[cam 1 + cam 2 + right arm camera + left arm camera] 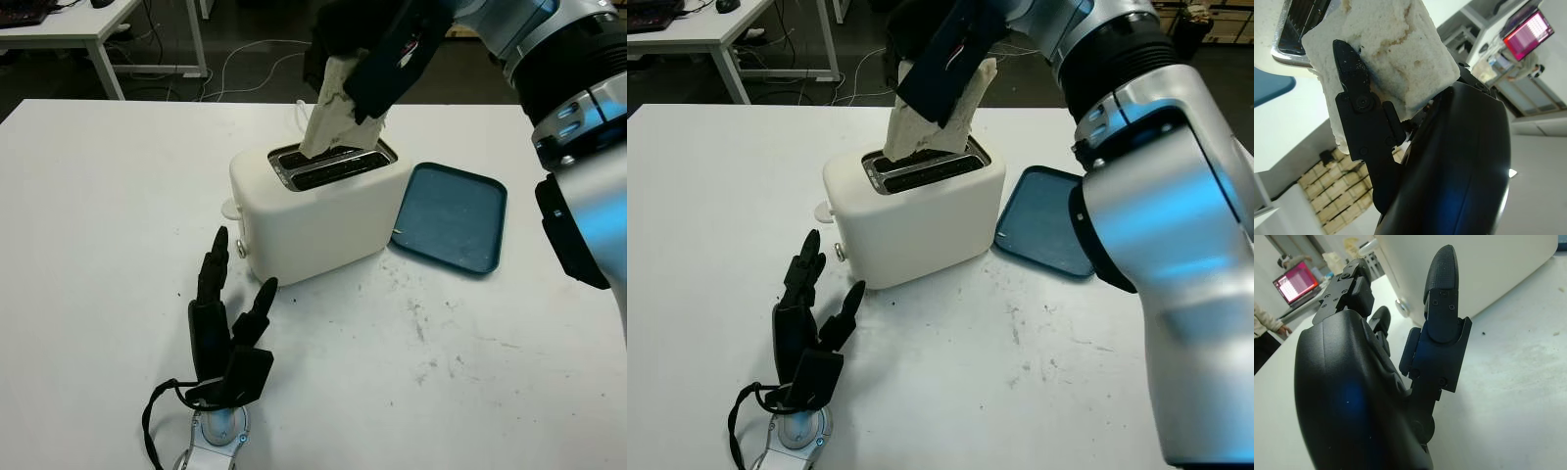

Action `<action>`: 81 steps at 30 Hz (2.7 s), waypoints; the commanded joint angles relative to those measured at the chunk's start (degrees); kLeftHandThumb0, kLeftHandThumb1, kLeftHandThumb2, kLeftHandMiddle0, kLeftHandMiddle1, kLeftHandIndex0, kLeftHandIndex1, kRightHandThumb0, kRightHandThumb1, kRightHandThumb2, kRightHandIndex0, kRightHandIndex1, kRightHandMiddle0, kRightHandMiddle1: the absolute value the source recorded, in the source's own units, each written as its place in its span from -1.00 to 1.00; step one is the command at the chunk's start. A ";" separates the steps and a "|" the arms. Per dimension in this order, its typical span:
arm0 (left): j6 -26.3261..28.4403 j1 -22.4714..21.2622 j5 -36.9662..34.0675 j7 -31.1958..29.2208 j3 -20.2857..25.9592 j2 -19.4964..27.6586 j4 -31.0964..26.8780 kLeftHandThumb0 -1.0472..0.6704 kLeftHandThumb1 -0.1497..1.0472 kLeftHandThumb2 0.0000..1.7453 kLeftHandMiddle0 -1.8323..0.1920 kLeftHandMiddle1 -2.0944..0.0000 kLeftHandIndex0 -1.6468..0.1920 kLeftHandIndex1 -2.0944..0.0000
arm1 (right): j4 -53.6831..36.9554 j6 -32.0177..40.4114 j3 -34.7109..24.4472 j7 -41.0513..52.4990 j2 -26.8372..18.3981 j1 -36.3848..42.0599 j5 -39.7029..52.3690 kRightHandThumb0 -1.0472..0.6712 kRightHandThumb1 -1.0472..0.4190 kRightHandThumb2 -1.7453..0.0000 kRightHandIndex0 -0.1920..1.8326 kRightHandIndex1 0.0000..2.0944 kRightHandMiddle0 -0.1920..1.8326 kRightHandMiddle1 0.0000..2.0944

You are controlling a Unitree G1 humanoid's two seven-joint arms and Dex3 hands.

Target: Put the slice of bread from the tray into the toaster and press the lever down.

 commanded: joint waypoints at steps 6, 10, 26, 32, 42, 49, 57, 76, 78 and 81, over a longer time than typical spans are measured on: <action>-1.20 0.27 0.84 0.91 -0.36 -3.37 0.37 -0.48 0.79 -0.63 0.73 0.51 0.52 0.99 | 1.73 1.44 0.77 -2.19 1.12 1.74 -1.84 -0.15 -0.78 1.00 0.13 0.67 0.02 0.67; -1.25 0.38 0.56 0.67 -0.41 -3.37 0.38 -0.49 0.79 -0.62 0.74 0.52 0.53 0.99 | 2.66 1.49 0.73 -2.53 1.47 2.62 -1.80 -0.15 -0.79 0.99 0.09 0.67 0.02 0.67; -2.04 0.48 0.99 1.21 -0.46 -3.73 1.00 -0.48 0.79 -0.63 0.74 0.52 0.53 1.00 | 3.66 1.12 1.58 -3.90 2.12 4.70 -2.40 -0.19 -0.78 1.00 0.11 0.66 0.01 0.67; -2.18 0.39 0.83 1.60 -0.74 -4.15 0.99 -0.48 0.79 -0.63 0.74 0.52 0.53 1.00 | 3.95 1.86 2.87 -5.12 2.82 5.55 -3.85 -0.20 -0.78 1.00 0.07 0.66 0.03 0.67; -2.66 0.52 1.05 1.98 -0.97 -3.88 1.31 -0.48 0.79 -0.61 0.74 0.51 0.53 0.99 | 4.03 1.14 3.67 -5.61 3.41 6.30 -5.06 -0.21 -0.77 1.00 0.04 0.66 0.00 0.65; -2.32 0.38 1.43 2.58 -1.06 -3.87 1.36 -0.49 0.79 -0.63 0.73 0.51 0.52 0.99 | 3.38 0.64 3.03 -8.27 3.40 7.08 -4.49 -0.42 -0.82 0.97 0.11 0.62 0.03 0.55; -2.24 0.33 1.45 2.47 -1.14 -3.82 1.38 -0.49 0.79 -0.62 0.73 0.51 0.52 0.99 | 3.64 -0.45 1.07 -7.65 3.36 6.38 -2.78 -0.90 -0.73 1.00 -0.74 0.22 -0.23 -0.63; -2.32 0.18 0.96 2.18 -0.79 -3.54 1.43 -0.48 0.79 -0.63 0.73 0.52 0.52 1.00 | 3.41 1.04 -3.73 -9.63 0.78 1.94 -0.06 -0.81 -0.57 0.99 -0.78 -0.52 -0.41 -0.98; -2.10 0.47 0.87 1.87 -0.77 -3.30 0.99 -0.48 0.79 -0.63 0.73 0.52 0.52 1.00 | 3.08 -0.20 -6.65 -11.77 -0.65 3.00 2.33 -0.86 -0.59 0.99 -0.73 -0.47 -0.38 -0.97; -1.73 0.95 1.19 1.51 -0.59 -2.71 0.21 -0.49 0.79 -0.62 0.73 0.52 0.52 1.00 | 2.30 -2.72 -12.75 -15.74 -3.25 6.22 7.93 -0.90 -0.65 0.98 -0.58 -0.41 -0.29 -0.94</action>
